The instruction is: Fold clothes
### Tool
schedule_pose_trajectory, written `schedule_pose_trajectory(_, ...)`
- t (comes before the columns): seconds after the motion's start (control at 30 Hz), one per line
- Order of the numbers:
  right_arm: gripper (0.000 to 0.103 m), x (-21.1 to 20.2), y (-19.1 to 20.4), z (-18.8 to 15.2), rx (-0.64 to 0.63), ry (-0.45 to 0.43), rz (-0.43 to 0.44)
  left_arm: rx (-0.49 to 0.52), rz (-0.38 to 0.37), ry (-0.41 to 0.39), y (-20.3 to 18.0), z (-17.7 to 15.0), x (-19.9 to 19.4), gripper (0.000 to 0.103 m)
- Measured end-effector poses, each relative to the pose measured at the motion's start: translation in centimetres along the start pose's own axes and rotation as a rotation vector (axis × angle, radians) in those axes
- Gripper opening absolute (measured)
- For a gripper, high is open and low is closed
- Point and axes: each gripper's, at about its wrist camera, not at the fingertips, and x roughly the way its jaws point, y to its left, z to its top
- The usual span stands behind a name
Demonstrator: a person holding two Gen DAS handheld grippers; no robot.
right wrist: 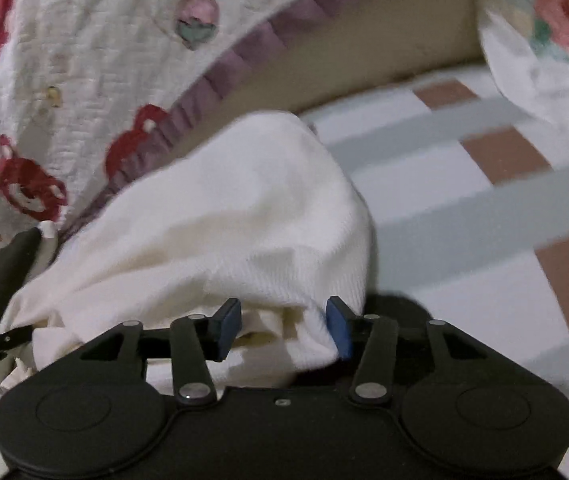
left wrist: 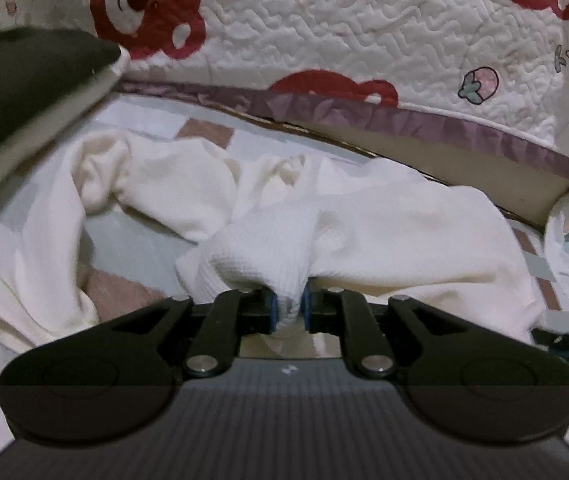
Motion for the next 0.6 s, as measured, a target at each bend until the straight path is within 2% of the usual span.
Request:
schedule_pose_trajectory(0.13,0.055,-0.3,-1.0,-1.9,0.101,0.018,-0.002,-0.062,-0.045,0.029,0.0,-0.9,-0.1,0.012)
schedule_pose_trajectory(0.2,0.055,-0.4,-1.4,-2.6,0.131,0.033,0.01,-0.078,-0.067,0.048,-0.1,-1.4,-0.1,0.018)
schedule_pose_trajectory(0.27,0.055,-0.3,-1.7,-3.3,0.167,0.038,0.044,-0.094,-0.085,0.066,-0.2,-1.7,0.1,0.023)
schedule_pose_trajectory(0.37,0.055,0.4,-2.2,-4.5,0.286,0.046,0.165,-0.117,-0.11,0.083,-0.3,-2.1,0.4,0.031)
schedule_pose_trajectory(0.43,0.055,0.9,-1.9,-4.8,0.325,0.023,0.189,-0.121,-0.118,0.096,-0.4,-2.2,0.6,0.039)
schedule_pose_trajectory(0.5,0.057,1.4,-1.4,-4.9,0.329,0.005,0.21,-0.118,-0.116,0.102,-0.5,-2.2,0.9,0.042)
schedule_pose_trajectory(0.53,0.054,1.8,-0.8,-4.8,0.294,-0.001,0.217,-0.118,-0.109,0.107,-0.5,-2.0,1.4,0.04)
schedule_pose_trajectory(0.57,0.03,1.9,-0.1,-4.8,0.237,-0.011,0.222,-0.119,-0.102,0.112,-0.5,-1.8,2.0,0.038)
schedule_pose_trajectory(0.6,0.01,1.2,0.4,-4.4,0.169,-0.031,0.215,-0.116,-0.093,0.119,-0.5,-1.6,2.5,0.013)
